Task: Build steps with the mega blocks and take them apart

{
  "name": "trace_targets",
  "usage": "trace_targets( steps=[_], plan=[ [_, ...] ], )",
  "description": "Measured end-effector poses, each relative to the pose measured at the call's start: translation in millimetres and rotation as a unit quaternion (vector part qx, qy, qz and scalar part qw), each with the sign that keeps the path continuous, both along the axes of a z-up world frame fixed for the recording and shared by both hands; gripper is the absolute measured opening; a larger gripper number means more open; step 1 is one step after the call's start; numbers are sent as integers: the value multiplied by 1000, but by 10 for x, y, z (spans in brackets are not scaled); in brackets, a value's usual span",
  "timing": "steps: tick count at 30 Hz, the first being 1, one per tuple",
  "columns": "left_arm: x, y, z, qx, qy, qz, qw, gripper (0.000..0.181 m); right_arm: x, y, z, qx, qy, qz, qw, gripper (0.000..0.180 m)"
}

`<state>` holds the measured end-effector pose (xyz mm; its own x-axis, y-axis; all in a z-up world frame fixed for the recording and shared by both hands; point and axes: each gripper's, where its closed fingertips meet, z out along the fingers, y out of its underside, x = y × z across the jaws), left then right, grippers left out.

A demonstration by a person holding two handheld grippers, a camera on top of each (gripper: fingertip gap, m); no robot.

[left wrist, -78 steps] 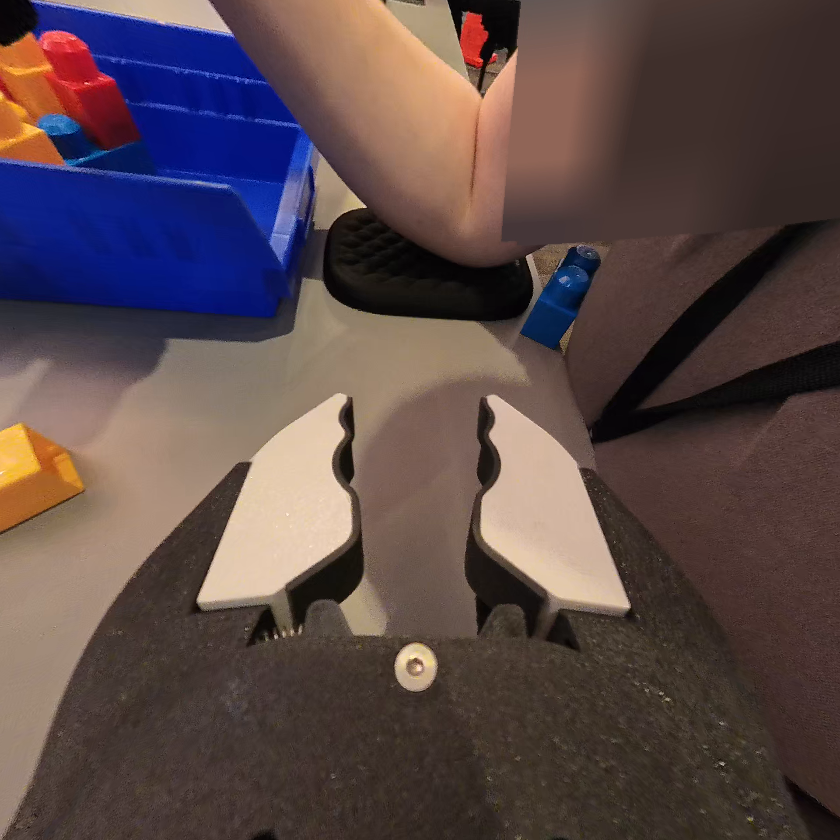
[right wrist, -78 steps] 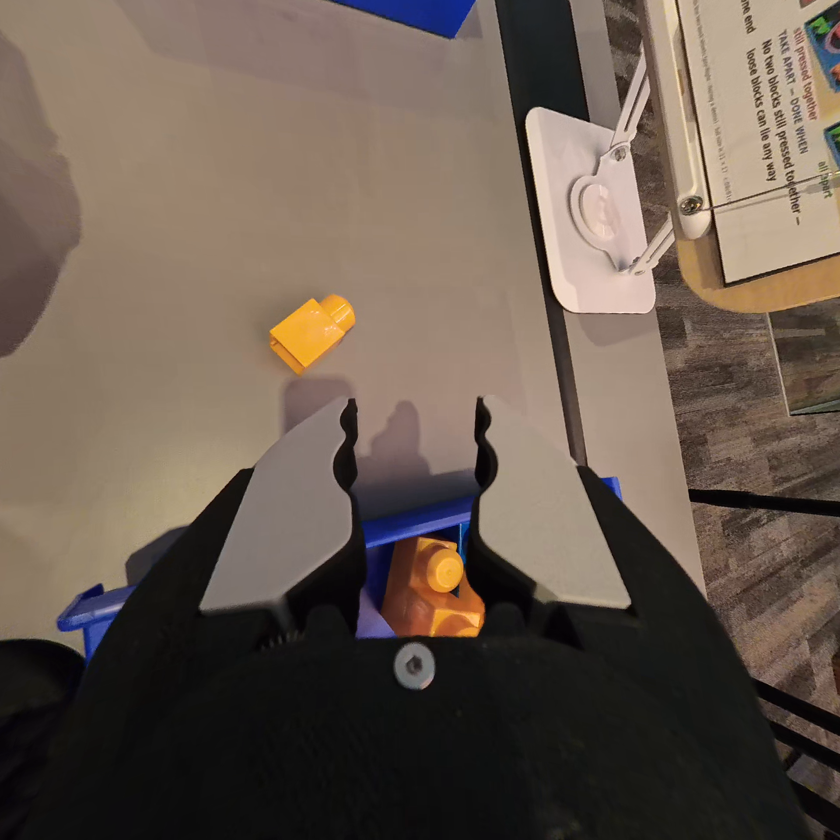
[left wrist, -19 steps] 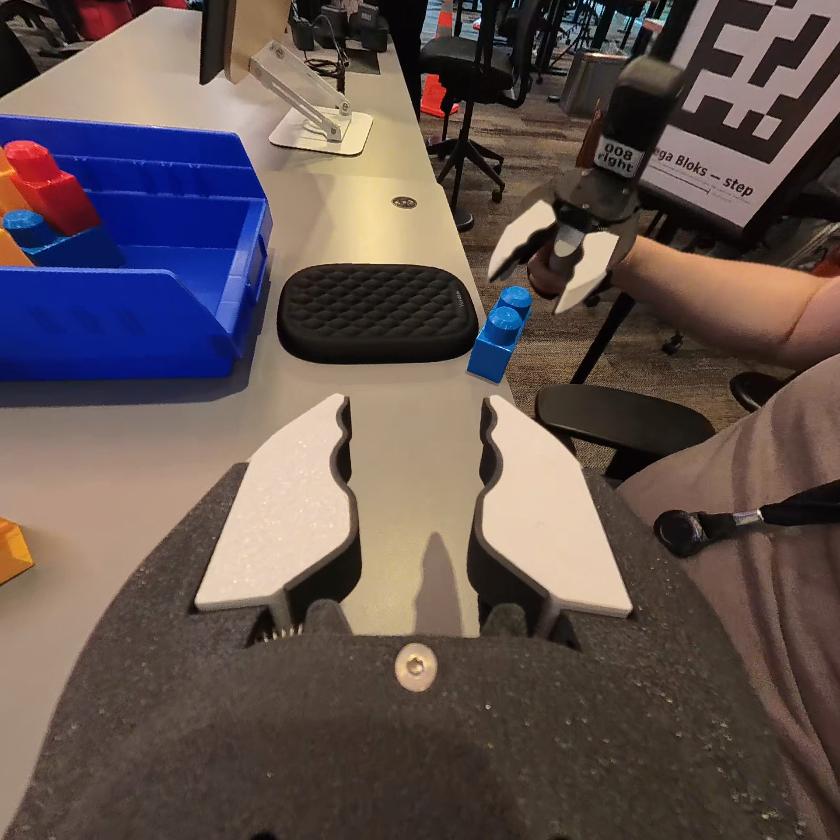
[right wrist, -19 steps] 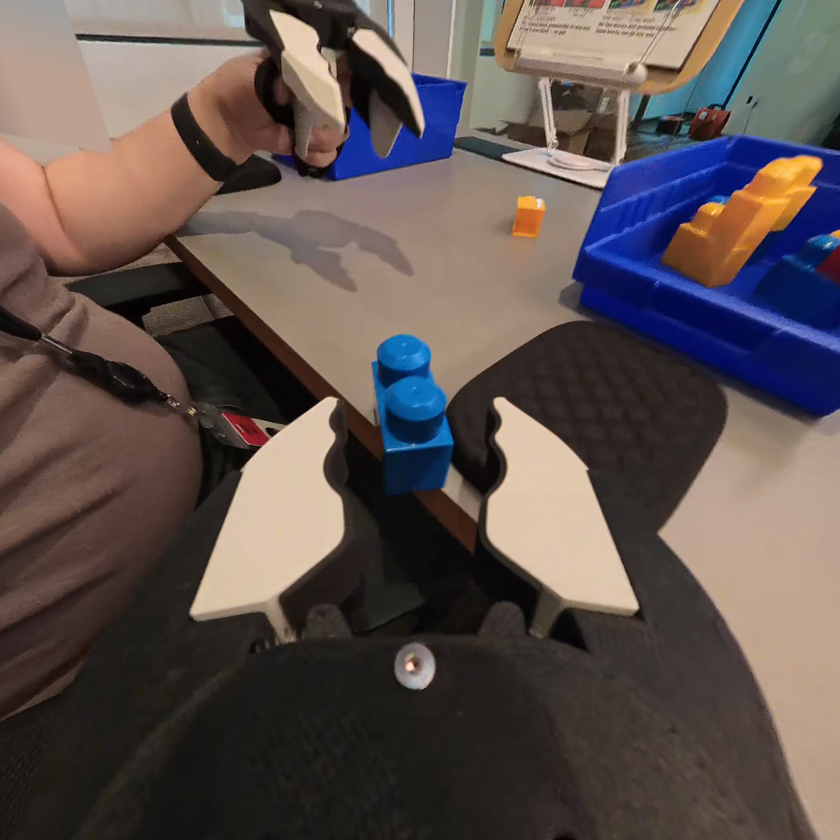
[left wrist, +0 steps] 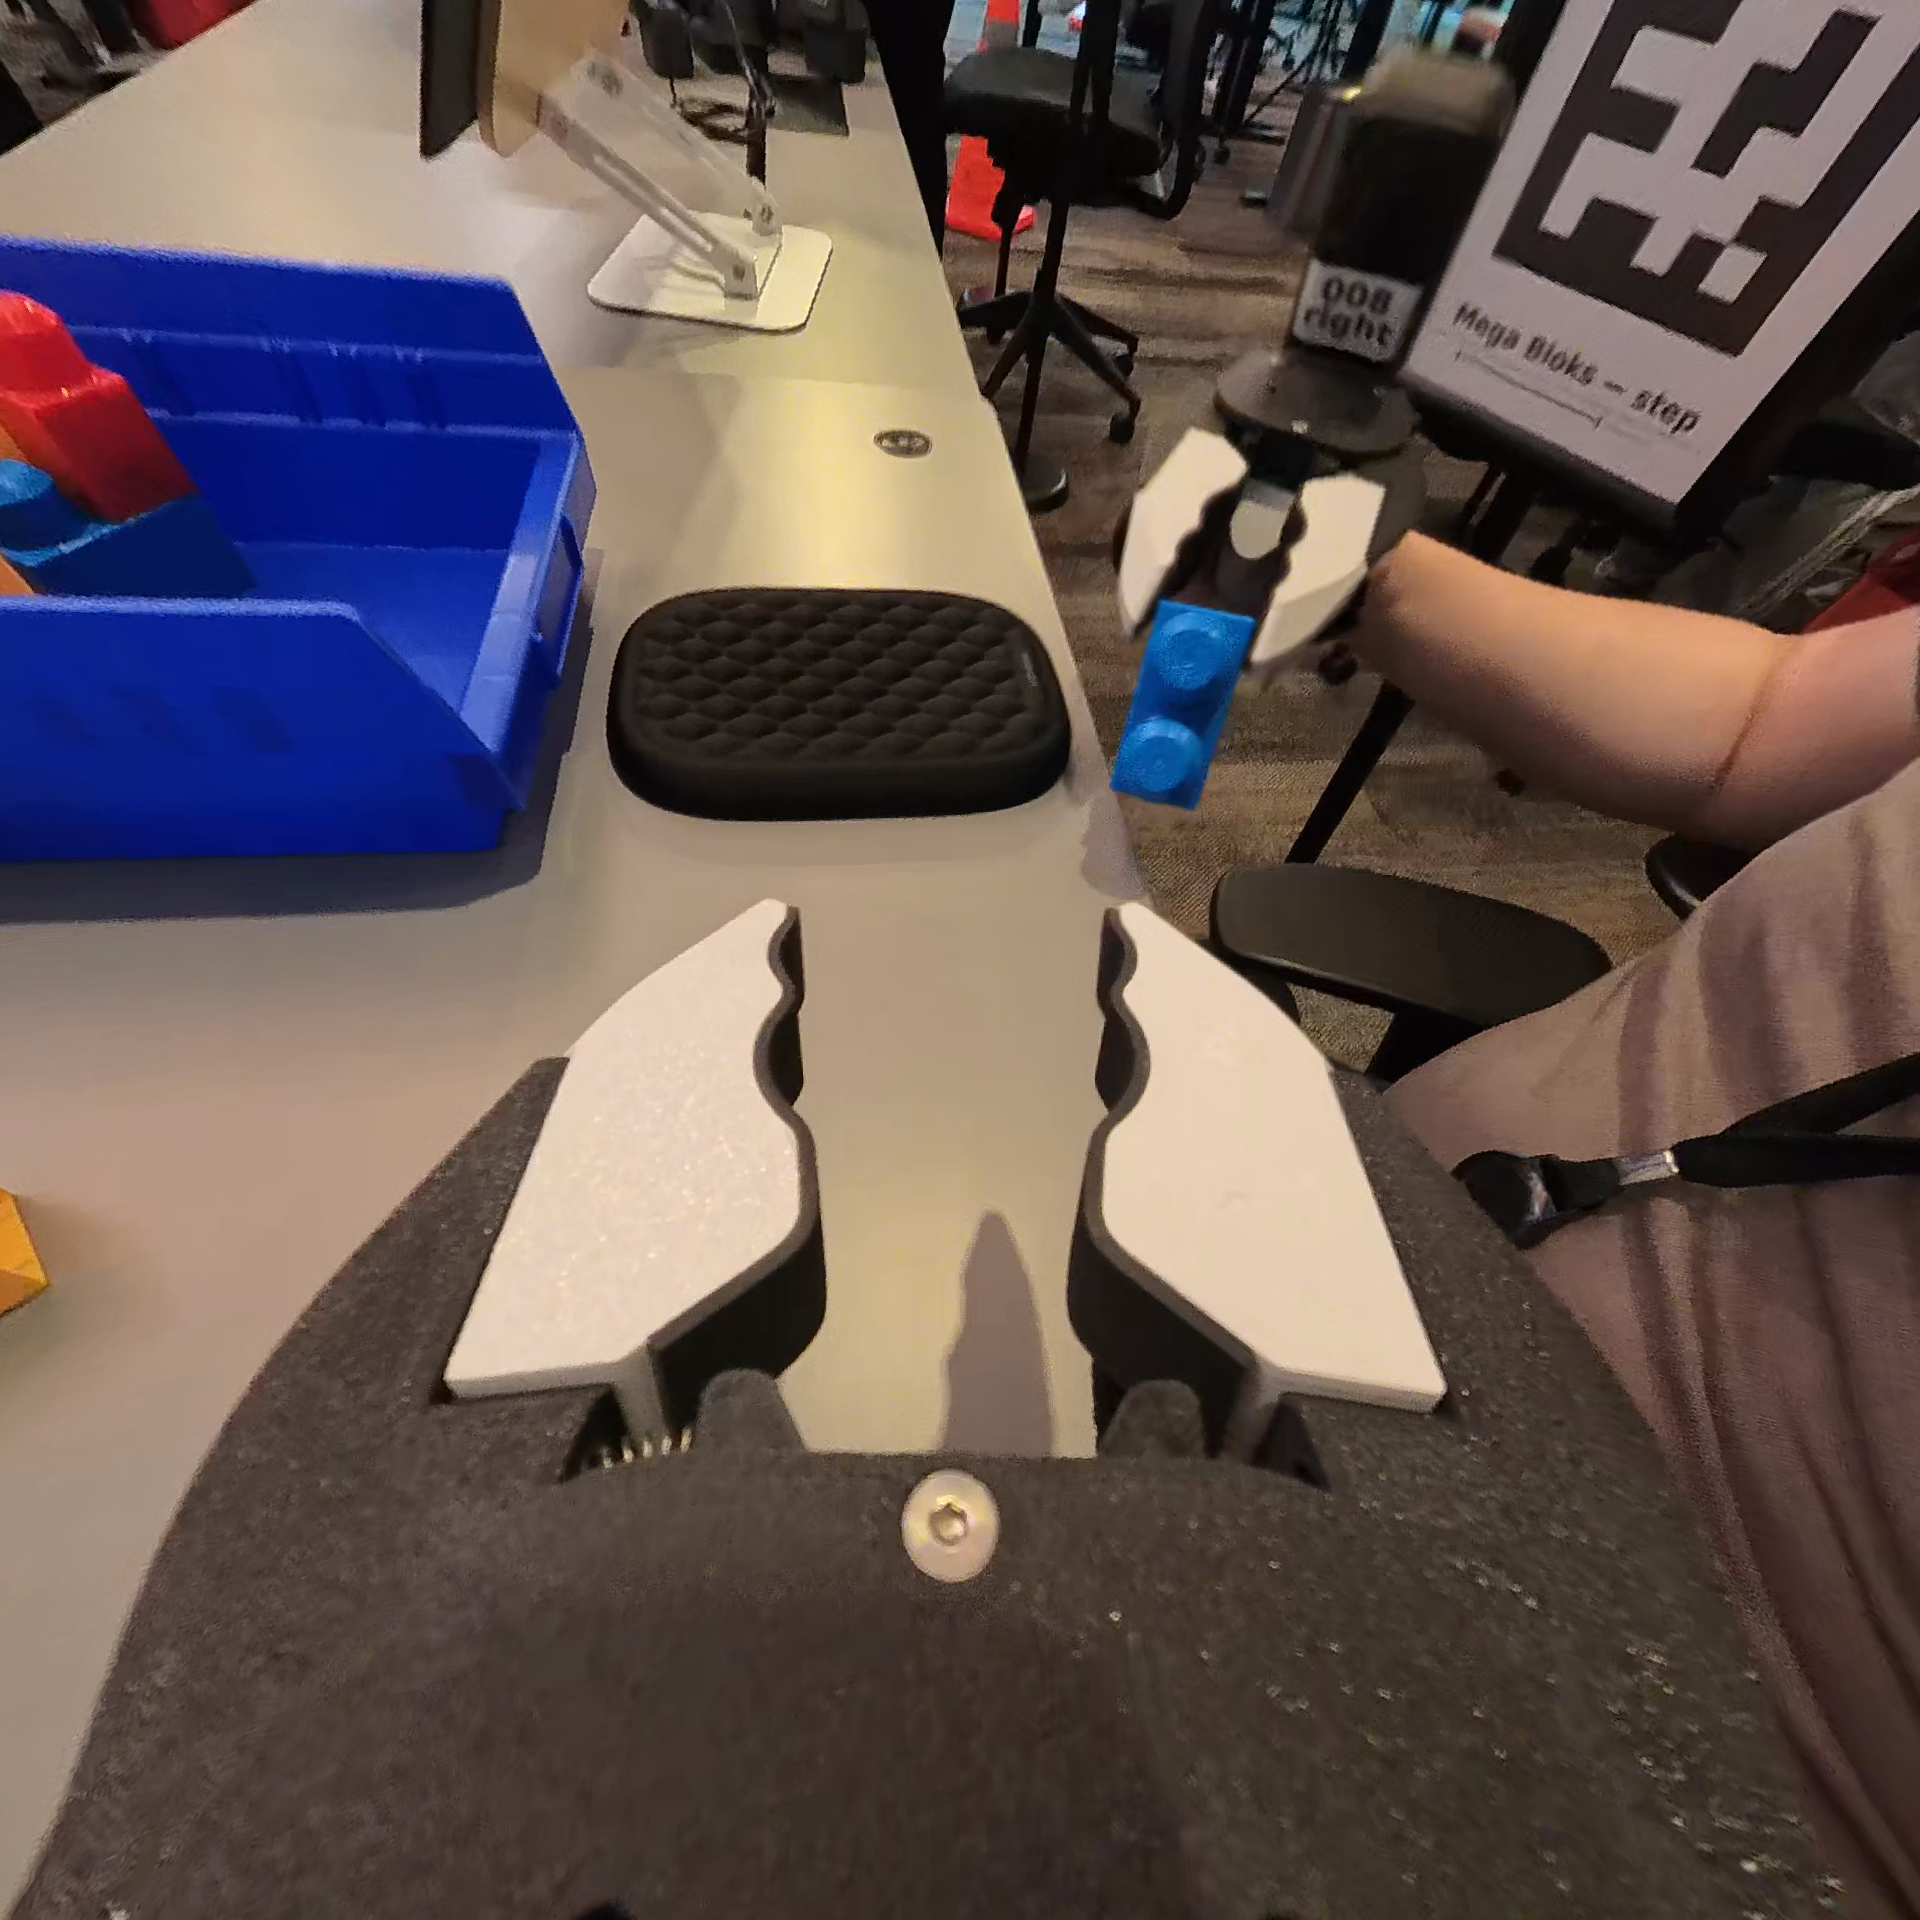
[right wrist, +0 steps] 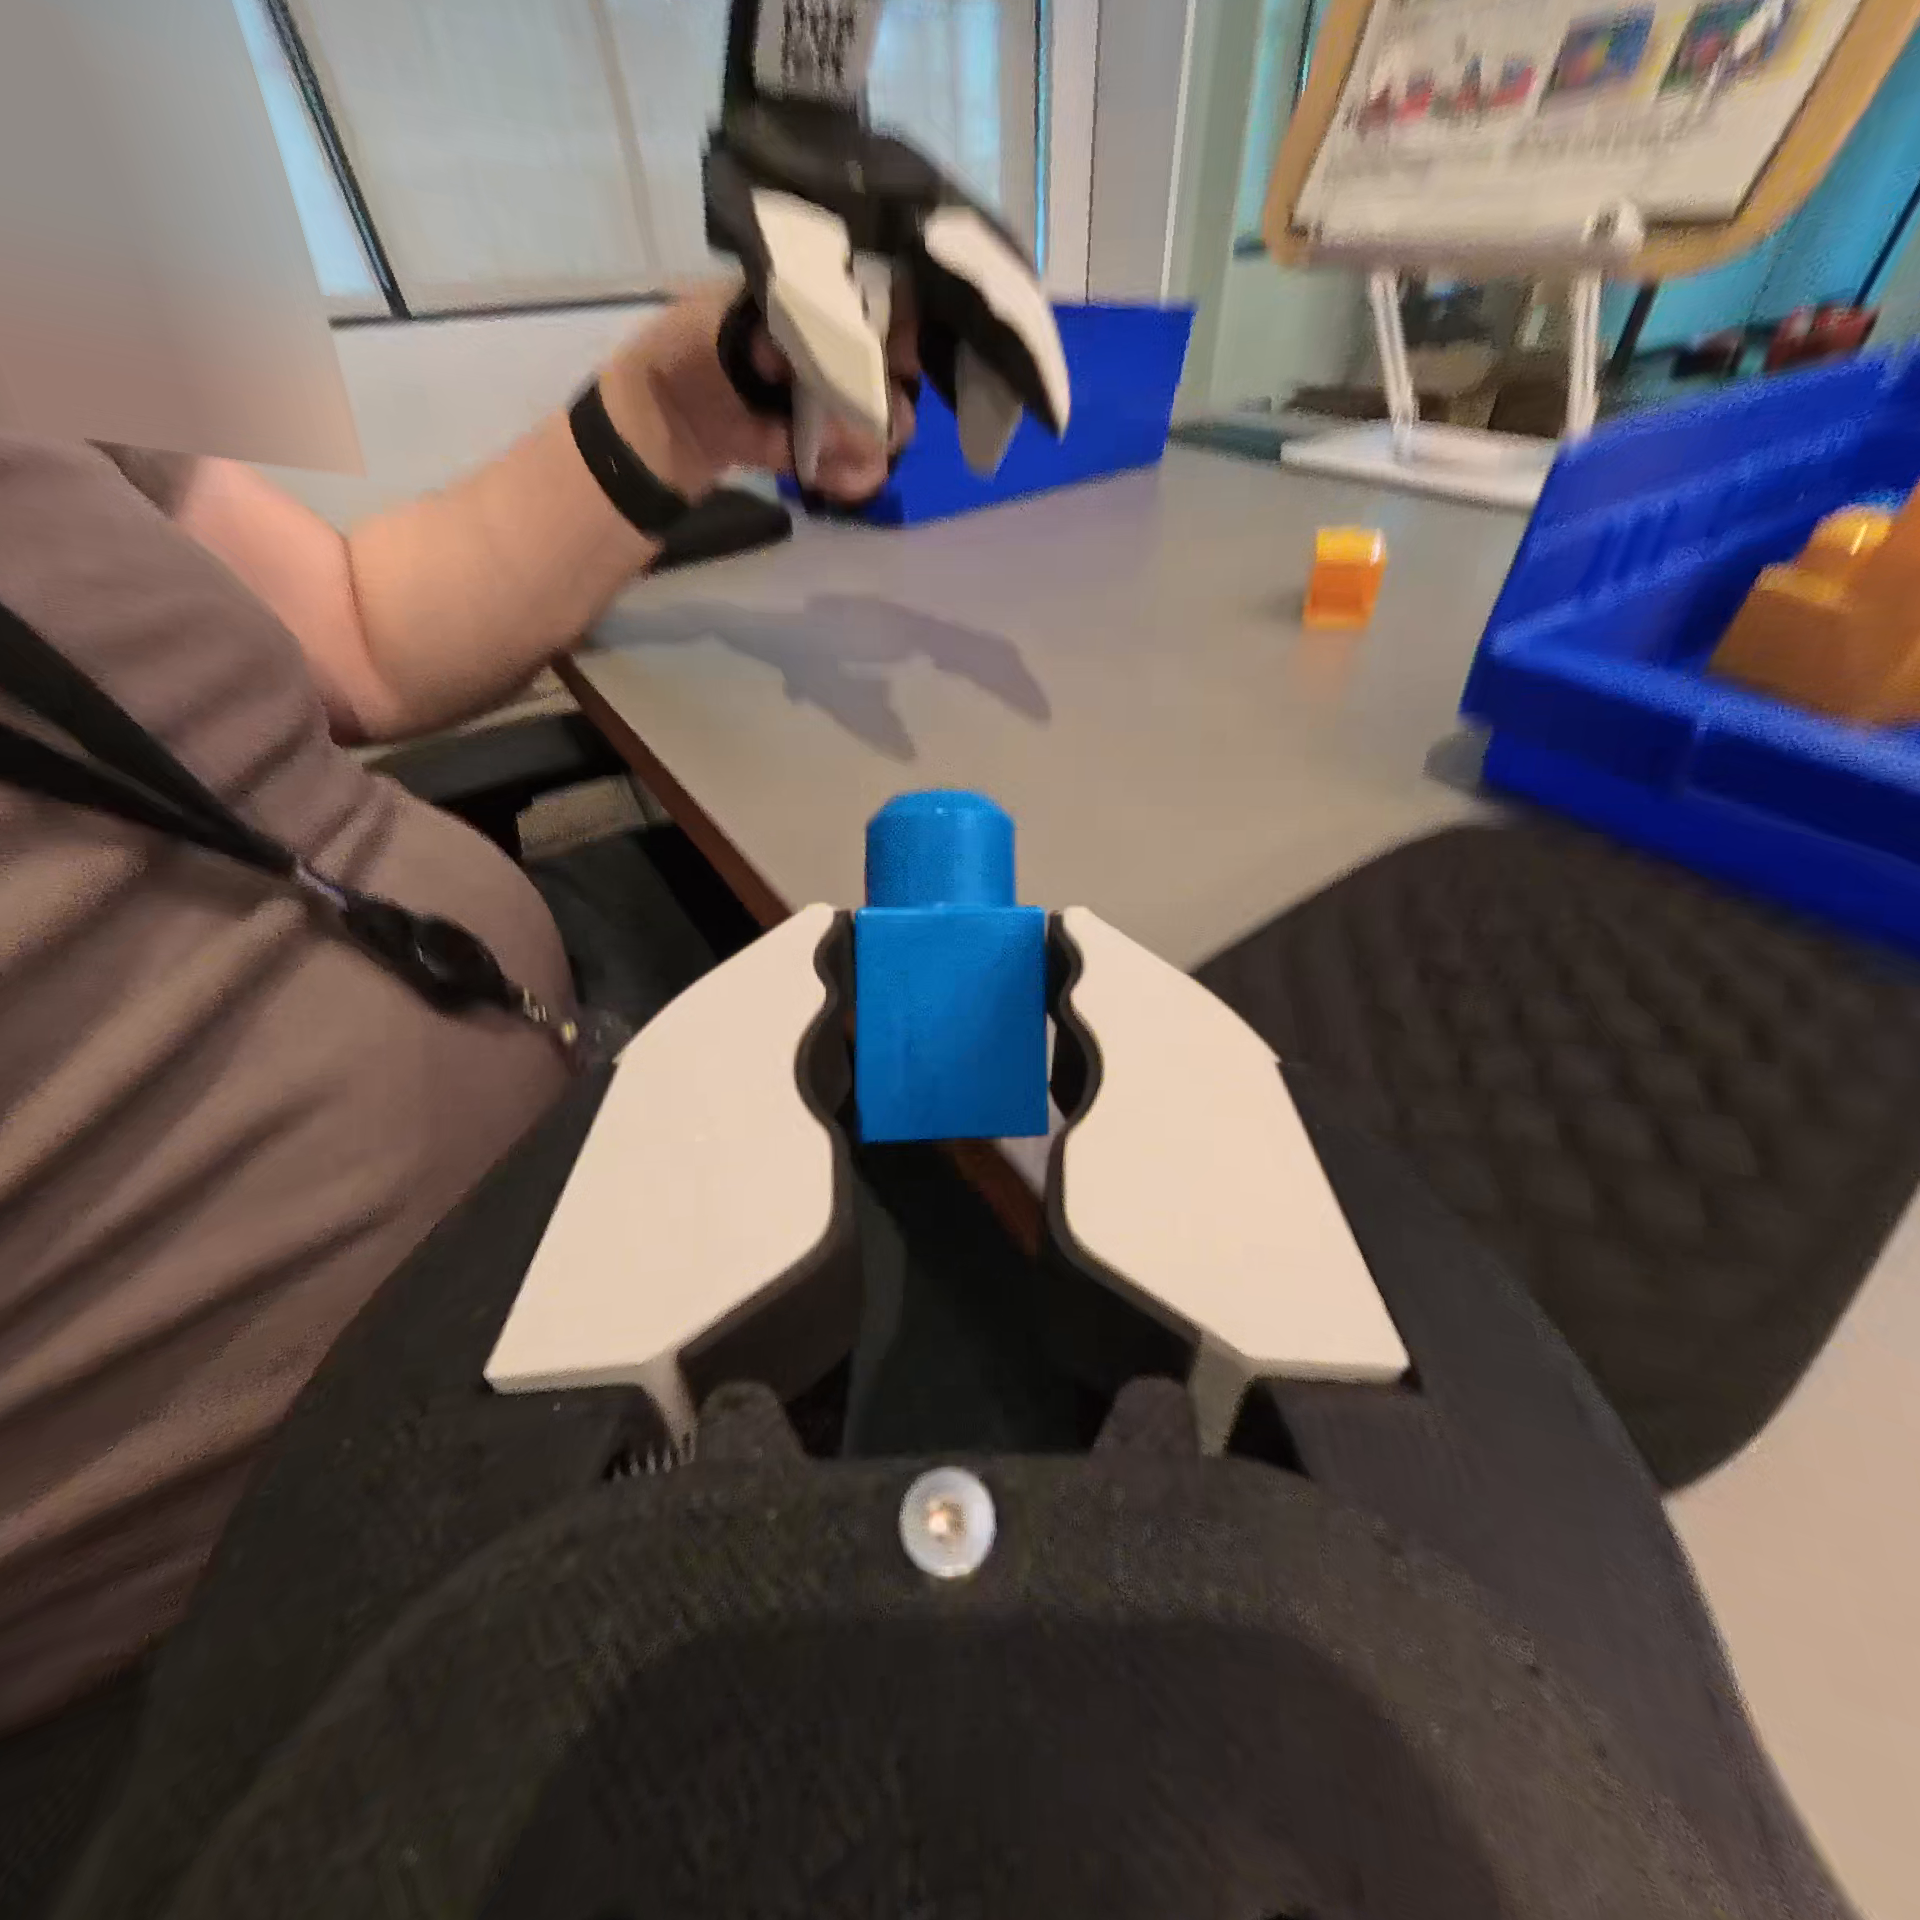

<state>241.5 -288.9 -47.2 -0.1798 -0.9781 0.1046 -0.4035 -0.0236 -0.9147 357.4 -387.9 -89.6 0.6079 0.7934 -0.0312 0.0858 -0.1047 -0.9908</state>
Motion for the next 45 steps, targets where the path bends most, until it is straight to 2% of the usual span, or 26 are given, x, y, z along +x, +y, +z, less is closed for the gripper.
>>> trace_targets(
  steps=[6, 11, 15, 20, 23, 25, 27, 31, 33, 36, 37, 39, 40, 45],
  plan=[
    [-114, 52, 208, 21, -29, 21, 999, 55, -248, 498, 849, 59, -75, 51, 994, 36],
    [-374, 200, 158, 13, -29, 73, 997, 55, -672, 1056, 1135, 59, -148, 113, 981, 36],
    [-531, 341, 111, -44, -68, 120, 989, 56, -1263, 1314, 1346, 68, -160, 179, 968, 36],
    [-707, 471, 404, -96, -200, 149, 964, 57, -1994, 1471, 1521, 55, -102, 255, 960, 36],
    [-870, 524, 616, -77, -270, 167, 945, 53, -2280, 1486, 1601, 49, -50, 282, 957, 36],
    [-966, 519, 713, -56, -298, 170, 938, 47, -2387, 1505, 1618, 51, -30, 289, 955, 36],
    [-1025, 484, 774, -42, -316, 169, 933, 49, -2447, 1530, 1621, 56, -13, 293, 954, 36],
    [-1014, 516, 715, -32, -303, 185, 934, 47, -2498, 1561, 1646, 57, 22, 304, 951, 36],
    [-998, 548, 699, -40, -301, 191, 933, 39, -2514, 1553, 1604, 50, 23, 318, 947, 36],
    [-1006, 602, 645, -16, -275, 205, 939, 39, -2480, 1592, 1536, 41, 12, 325, 945, 36],
    [-1022, 618, 625, -5, -259, 212, 942, 39, -2451, 1606, 1503, 40, -5, 327, 944, 36],
    [-1090, 652, 607, 17, -230, 226, 946, 39, -2372, 1647, 1459, 55, -59, 321, 944, 54],
    [-1133, 677, 602, 28, -216, 233, 948, 39, -2320, 1670, 1436, 70, -98, 317, 941, 58],
    [-1273, 832, 523, 65, -119, 267, 954, 38, -2165, 1851, 1283, 114, -290, 315, 897, 58]
  ],
)
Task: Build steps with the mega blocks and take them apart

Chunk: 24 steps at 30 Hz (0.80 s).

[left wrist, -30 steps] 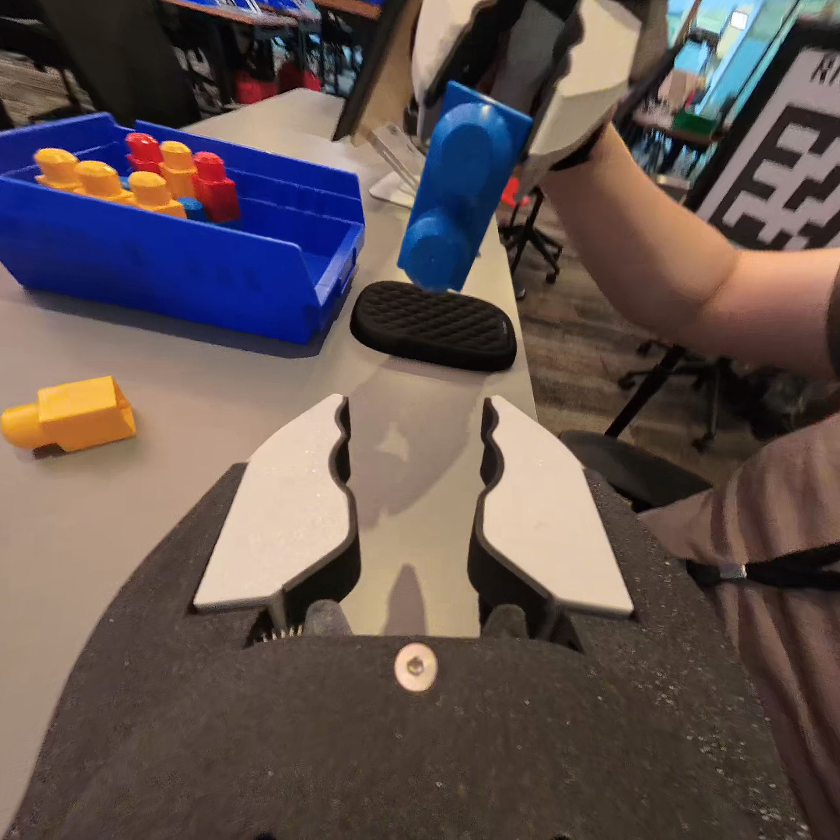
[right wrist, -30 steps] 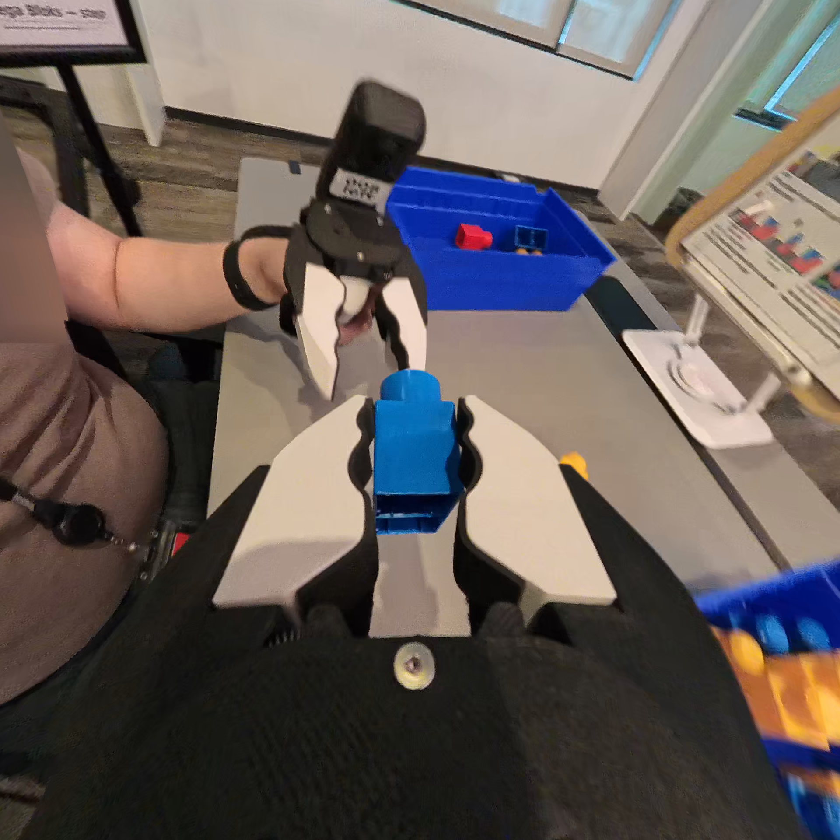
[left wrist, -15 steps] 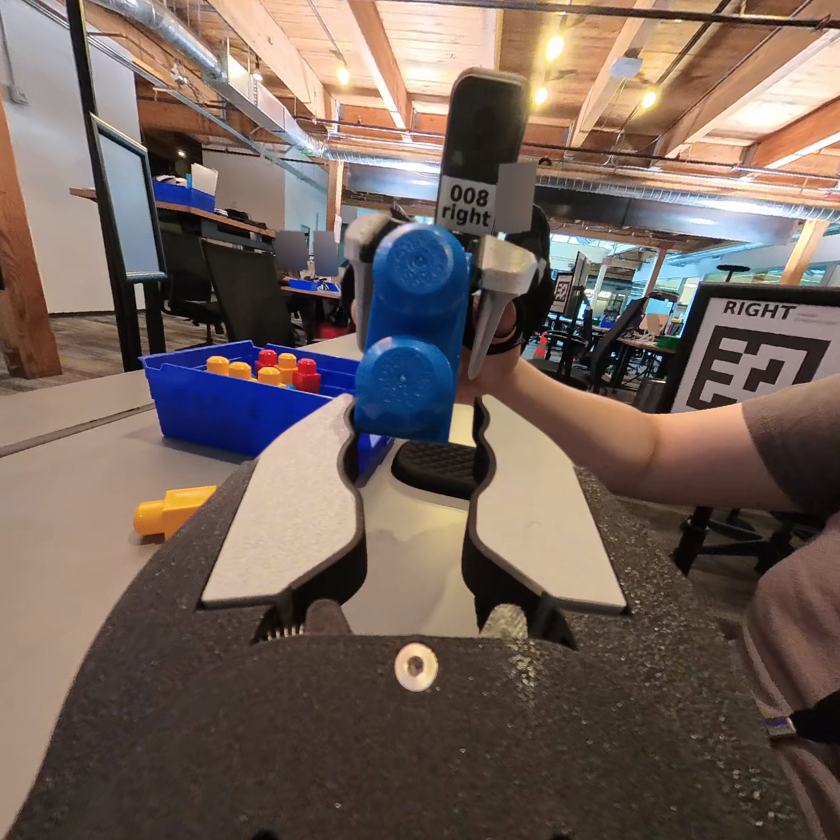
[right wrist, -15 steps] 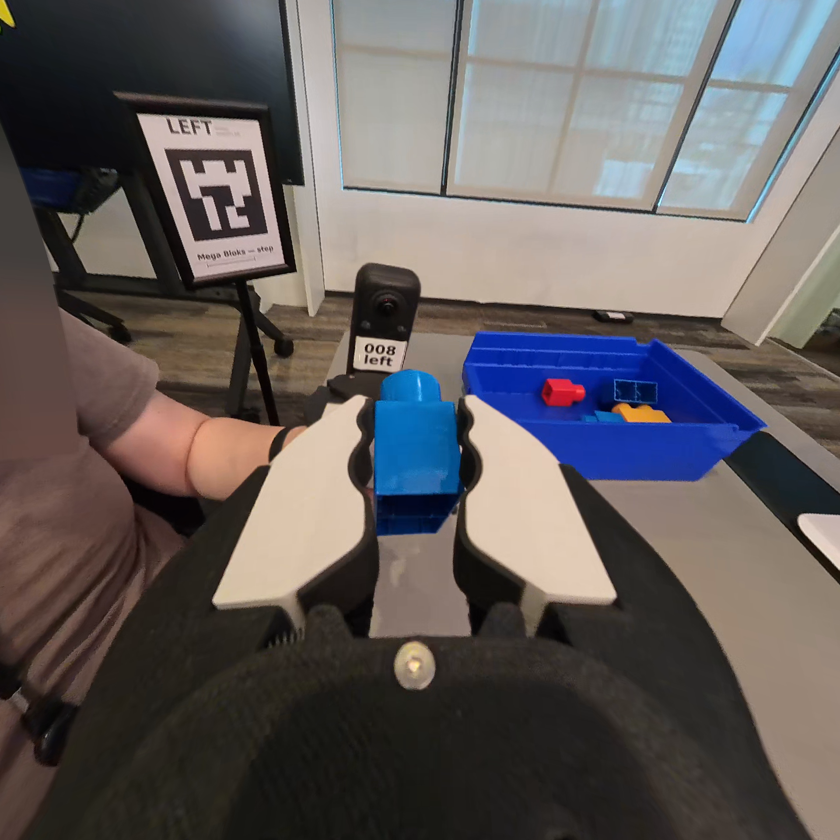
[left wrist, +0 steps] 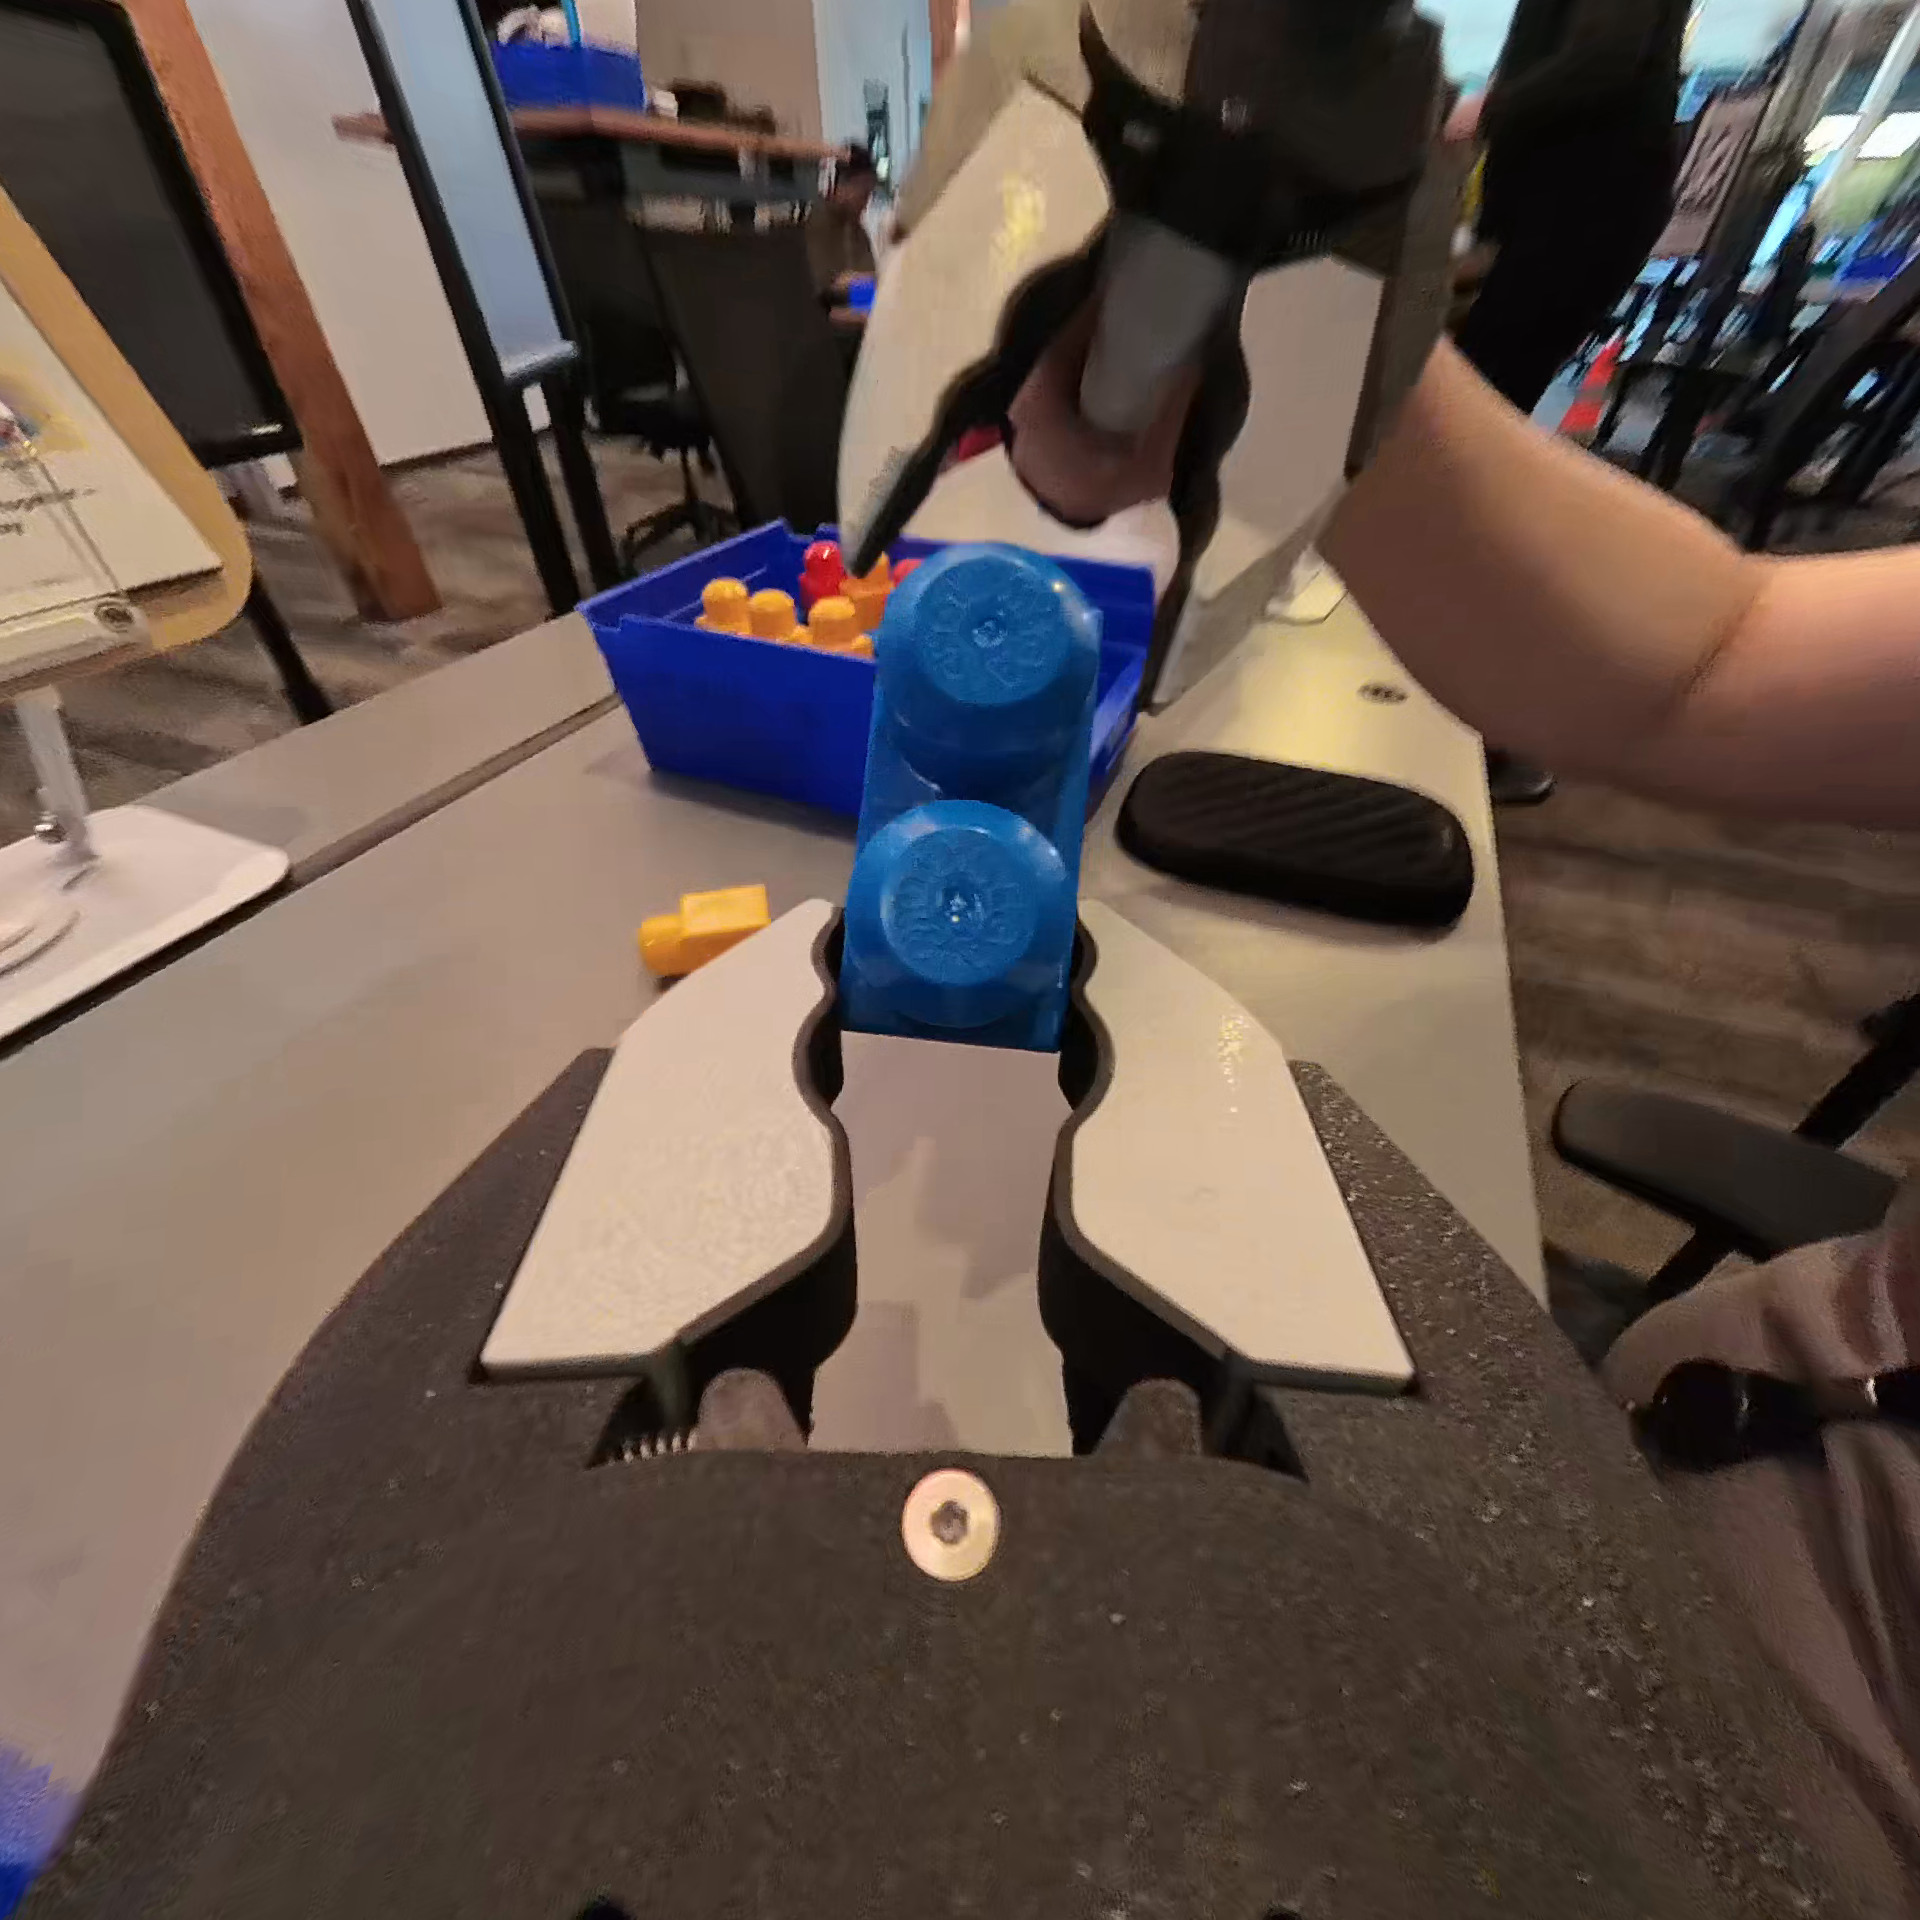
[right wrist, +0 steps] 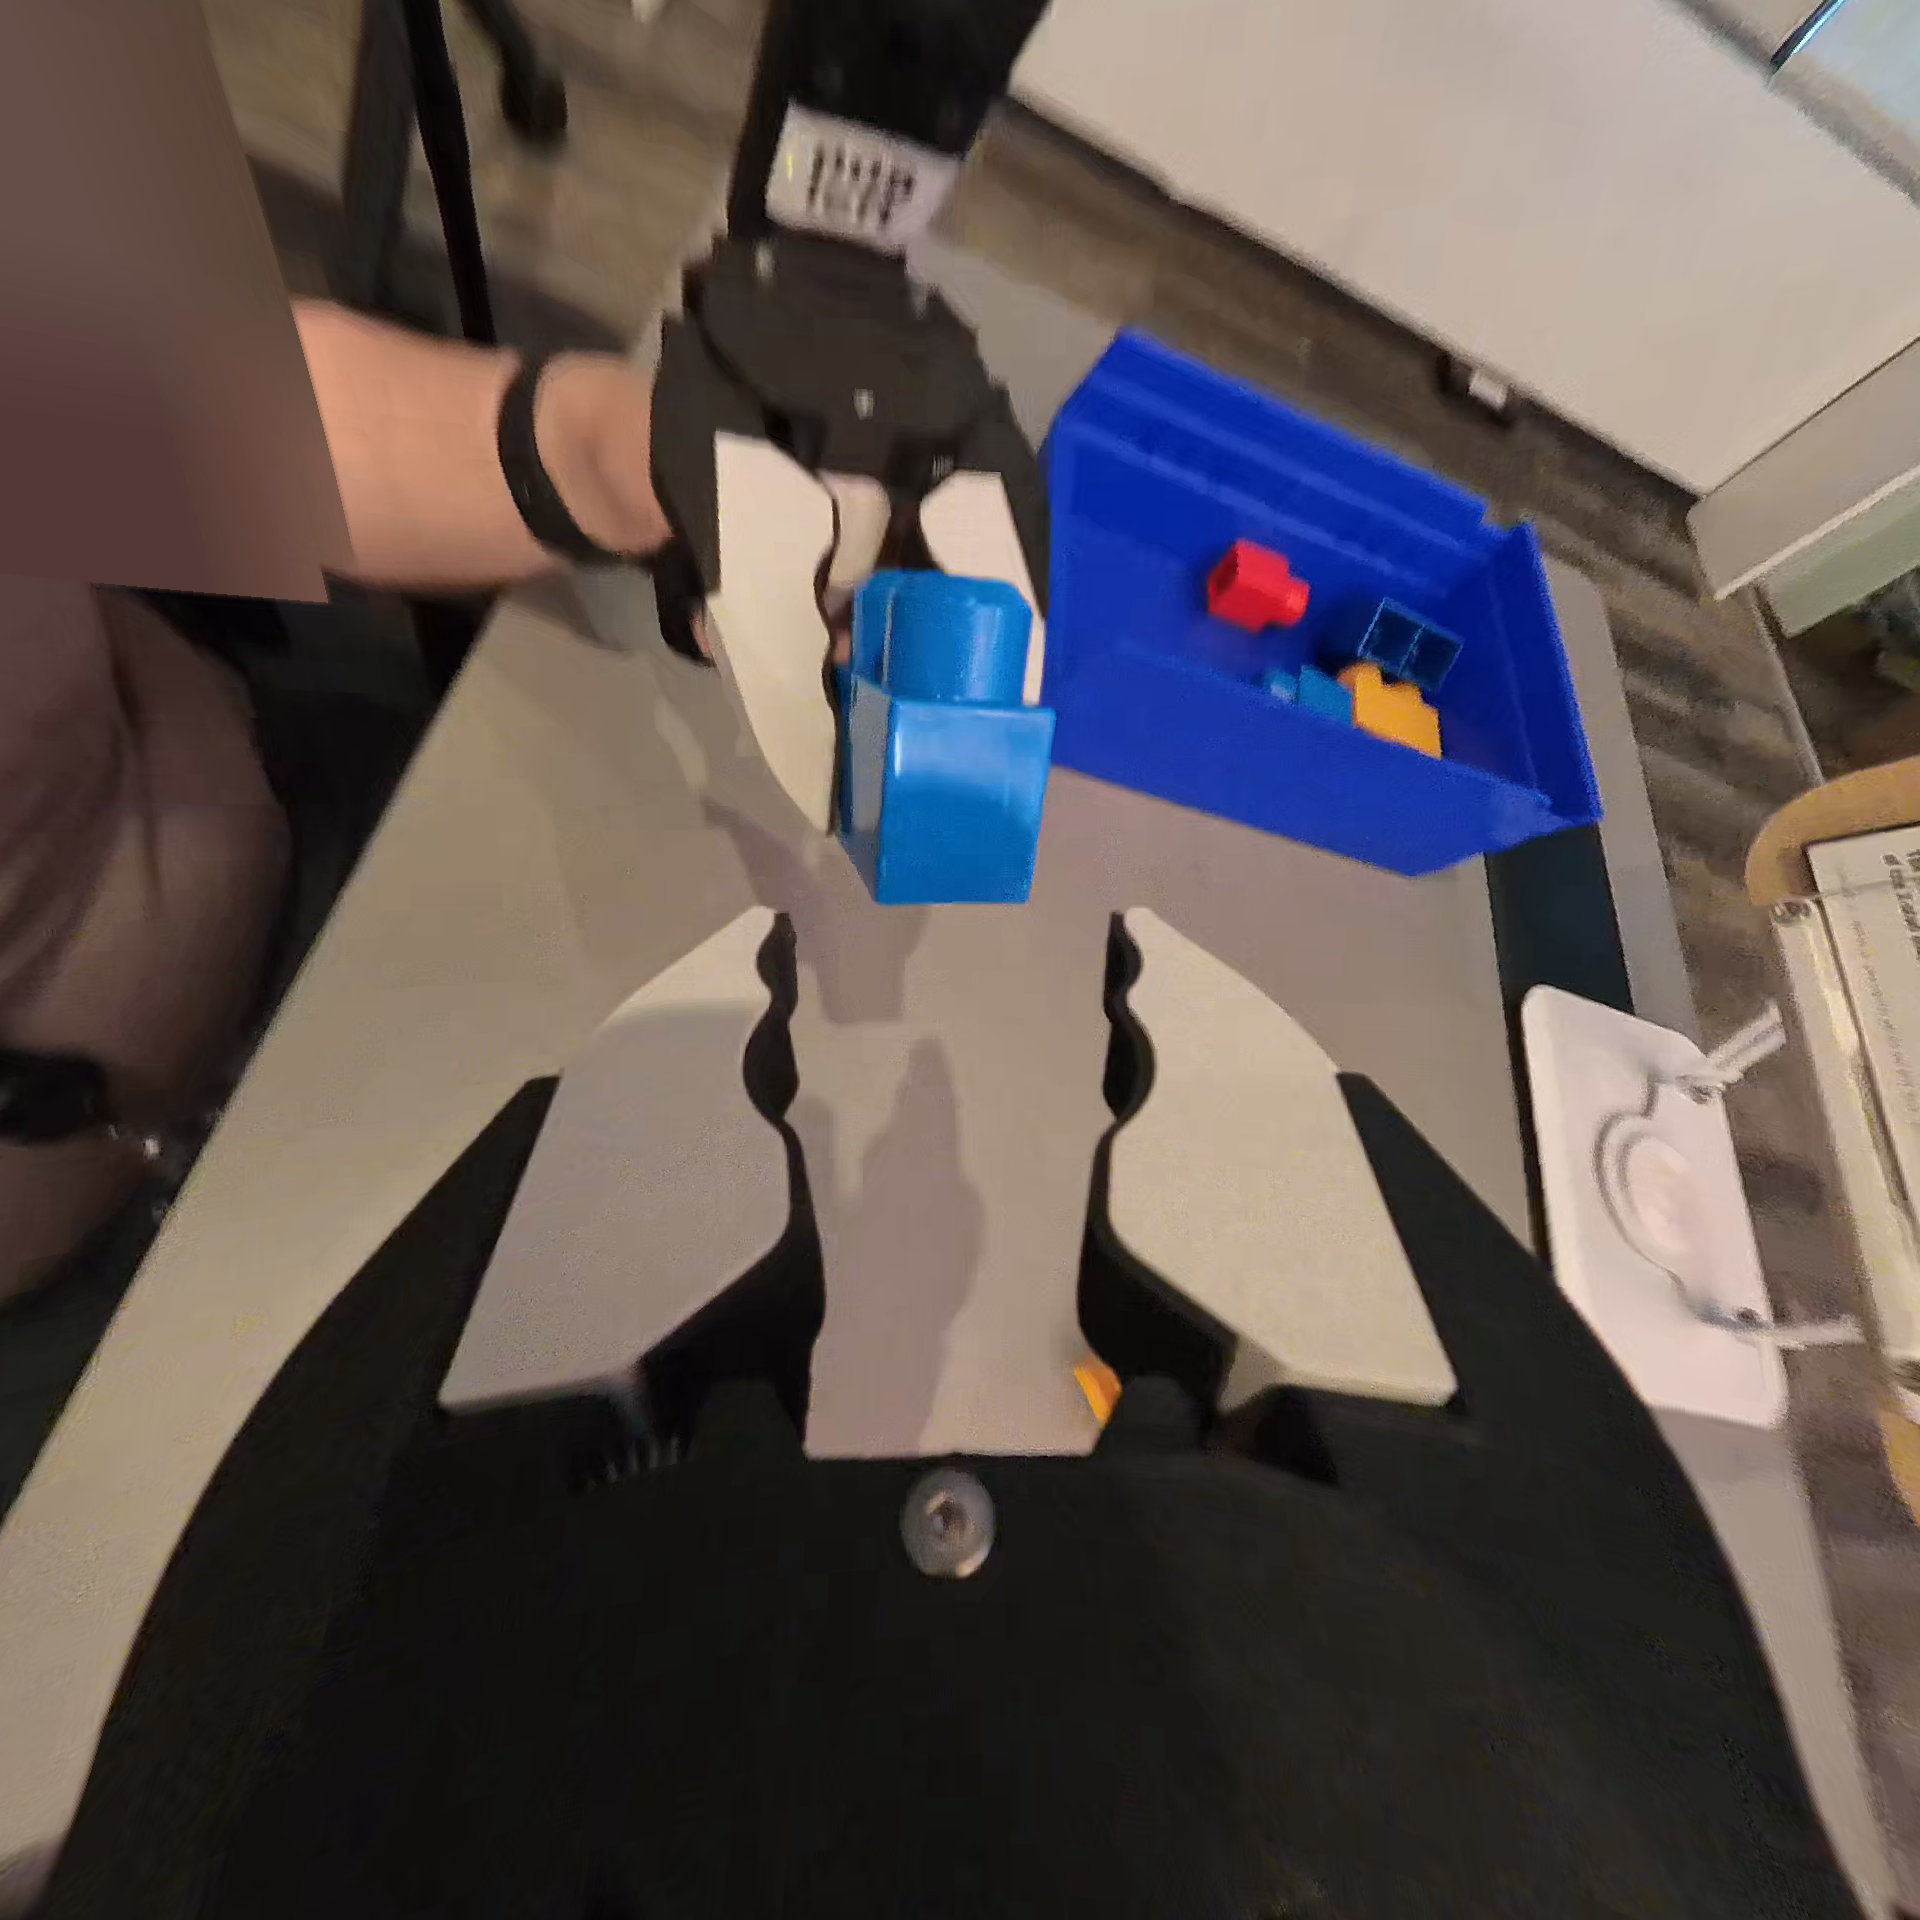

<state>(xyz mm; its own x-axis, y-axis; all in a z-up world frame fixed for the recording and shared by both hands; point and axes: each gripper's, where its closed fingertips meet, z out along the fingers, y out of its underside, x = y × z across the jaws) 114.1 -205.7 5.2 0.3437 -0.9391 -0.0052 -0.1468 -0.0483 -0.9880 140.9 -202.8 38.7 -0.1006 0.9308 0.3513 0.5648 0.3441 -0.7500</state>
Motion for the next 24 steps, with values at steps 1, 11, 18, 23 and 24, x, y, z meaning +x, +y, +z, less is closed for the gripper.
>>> trace_targets(
  steps=[1, 11, 18, 23, 24],
  plan=[
    [-6, 18, -10, 6, 19, 5, 1000, 38, -6, 64, -18, 8, -23, -7, 1000, 58],
    [89, 271, -122, 53, 144, 48, 987, 39, -189, 178, -169, -49, -47, 45, 997, 46],
    [278, 410, 14, 57, 100, 15, 993, 46, -26, 342, -39, -40, 47, 53, 997, 36],
    [429, 588, 222, 82, 67, -10, 994, 55, 168, 413, 341, -81, 160, 67, 981, 36],
    [467, 615, 290, 93, 56, -17, 994, 55, 211, 427, 404, -81, 176, 65, 979, 36]
  ],
)
